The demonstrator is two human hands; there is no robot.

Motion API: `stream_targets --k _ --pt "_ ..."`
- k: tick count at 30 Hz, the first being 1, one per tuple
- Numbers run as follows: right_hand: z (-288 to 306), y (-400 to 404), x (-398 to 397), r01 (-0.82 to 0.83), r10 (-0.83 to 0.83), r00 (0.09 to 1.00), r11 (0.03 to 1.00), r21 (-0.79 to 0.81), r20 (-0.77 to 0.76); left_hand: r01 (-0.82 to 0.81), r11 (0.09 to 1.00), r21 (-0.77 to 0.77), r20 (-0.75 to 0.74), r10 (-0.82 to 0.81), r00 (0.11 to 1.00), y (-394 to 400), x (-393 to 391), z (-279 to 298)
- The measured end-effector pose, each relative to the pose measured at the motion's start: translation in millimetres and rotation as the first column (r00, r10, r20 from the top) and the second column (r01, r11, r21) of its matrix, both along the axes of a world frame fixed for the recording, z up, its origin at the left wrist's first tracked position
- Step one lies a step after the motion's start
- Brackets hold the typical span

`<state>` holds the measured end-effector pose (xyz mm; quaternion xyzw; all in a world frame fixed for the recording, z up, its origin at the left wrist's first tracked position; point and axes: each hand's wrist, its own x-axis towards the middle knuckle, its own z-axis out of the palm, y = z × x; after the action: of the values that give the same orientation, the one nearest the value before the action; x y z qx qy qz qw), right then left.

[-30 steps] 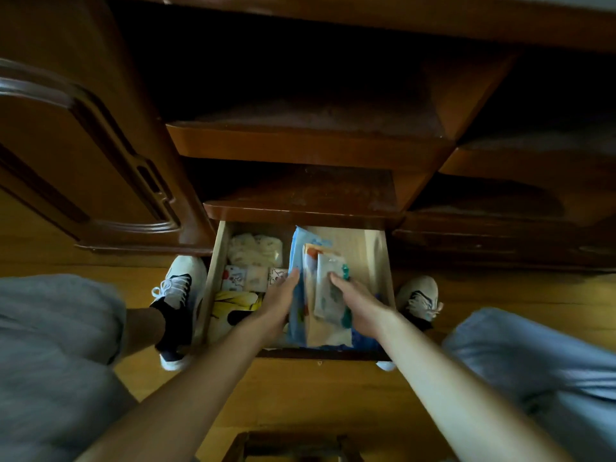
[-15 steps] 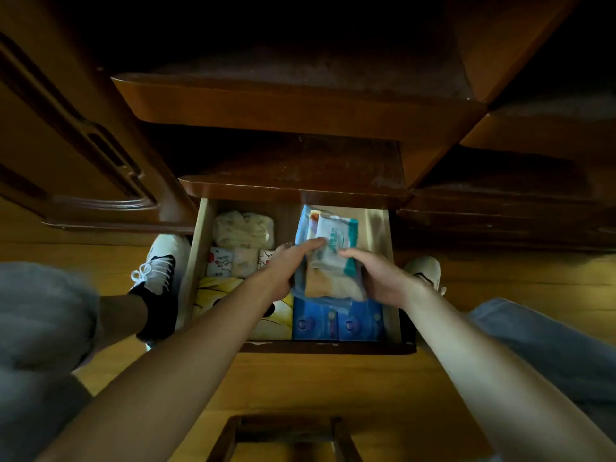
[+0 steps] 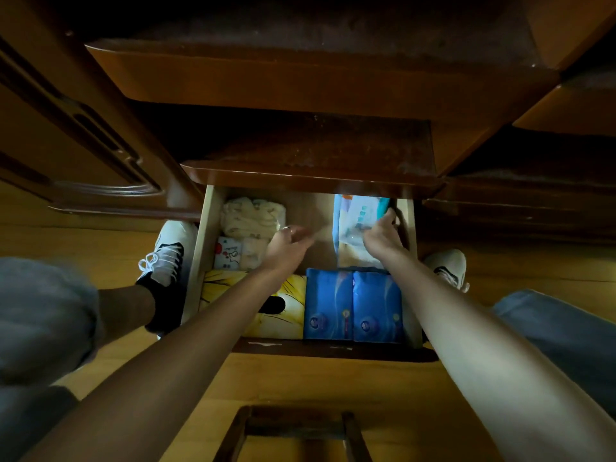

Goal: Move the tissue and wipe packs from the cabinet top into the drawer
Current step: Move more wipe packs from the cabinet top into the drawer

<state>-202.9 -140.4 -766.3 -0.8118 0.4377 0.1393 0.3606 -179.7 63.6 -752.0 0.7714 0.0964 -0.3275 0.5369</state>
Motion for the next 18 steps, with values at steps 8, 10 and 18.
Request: stream_targets --k 8,10,18 --pt "20.4 6.2 -19.8 -0.331 0.406 0.913 0.788 -0.52 0.033 0.181 0.983 0.019 -0.024 -0.181 0.983 -61.7 21.0 2.9" --pt "23.9 -4.4 -32.8 -0.389 0.499 0.864 0.742 -0.545 0.062 0.215 0.974 -0.072 -0.123 -0.223 0.967 -78.6 22.9 4.5" --pt "22.6 -39.9 -68.6 -0.241 0.441 0.849 0.814 -0.528 0.293 0.095 0.995 -0.031 -0.158 -0.099 0.982 -101.2 24.1 -15.8"
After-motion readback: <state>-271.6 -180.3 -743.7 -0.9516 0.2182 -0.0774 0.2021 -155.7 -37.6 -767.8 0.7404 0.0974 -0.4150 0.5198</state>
